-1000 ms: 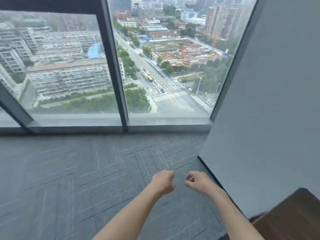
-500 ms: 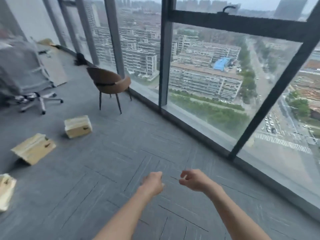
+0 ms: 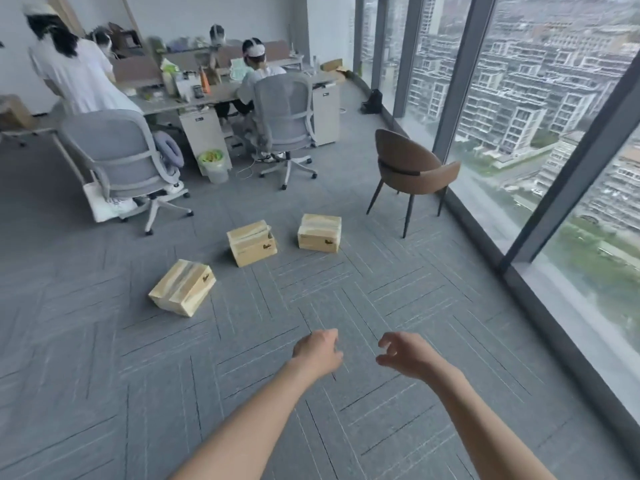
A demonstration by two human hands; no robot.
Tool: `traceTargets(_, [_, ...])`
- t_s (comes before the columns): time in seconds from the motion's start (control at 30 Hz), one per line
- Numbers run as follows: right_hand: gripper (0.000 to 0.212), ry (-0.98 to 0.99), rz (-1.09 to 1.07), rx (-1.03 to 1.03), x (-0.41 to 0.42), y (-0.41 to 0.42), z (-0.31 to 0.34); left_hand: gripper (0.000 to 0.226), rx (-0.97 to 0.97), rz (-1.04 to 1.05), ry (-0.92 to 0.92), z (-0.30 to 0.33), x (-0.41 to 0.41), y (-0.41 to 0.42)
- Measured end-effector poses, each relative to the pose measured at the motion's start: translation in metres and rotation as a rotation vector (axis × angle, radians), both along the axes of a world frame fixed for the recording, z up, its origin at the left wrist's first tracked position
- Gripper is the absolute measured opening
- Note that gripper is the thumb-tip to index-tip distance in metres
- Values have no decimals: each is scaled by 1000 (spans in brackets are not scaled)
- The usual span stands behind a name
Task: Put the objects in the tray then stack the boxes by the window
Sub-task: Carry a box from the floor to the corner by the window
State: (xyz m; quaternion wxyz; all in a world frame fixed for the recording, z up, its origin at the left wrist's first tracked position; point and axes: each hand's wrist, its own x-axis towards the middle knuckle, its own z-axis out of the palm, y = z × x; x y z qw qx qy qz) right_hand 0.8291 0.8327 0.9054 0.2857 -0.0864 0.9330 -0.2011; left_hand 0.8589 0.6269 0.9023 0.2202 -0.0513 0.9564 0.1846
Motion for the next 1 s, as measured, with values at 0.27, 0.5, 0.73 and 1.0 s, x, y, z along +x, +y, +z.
traceTargets(0.27, [32,25,114,-8,-163,-44,-5,30,23,165,-10,-4,-121,-49])
traceTargets(0.5, [31,7,137,-18,-316,-111,-24,34,69,203,-40,-41,-273,-115])
traceTargets(0.73, [30,8,41,32,-491,-182,-29,33,95,166,-85,-60,-451,-202])
traceTargets(1.0, [29,-38,-90,-5,-662,-225,-47,29,77,131,-120,-86,-642,-262])
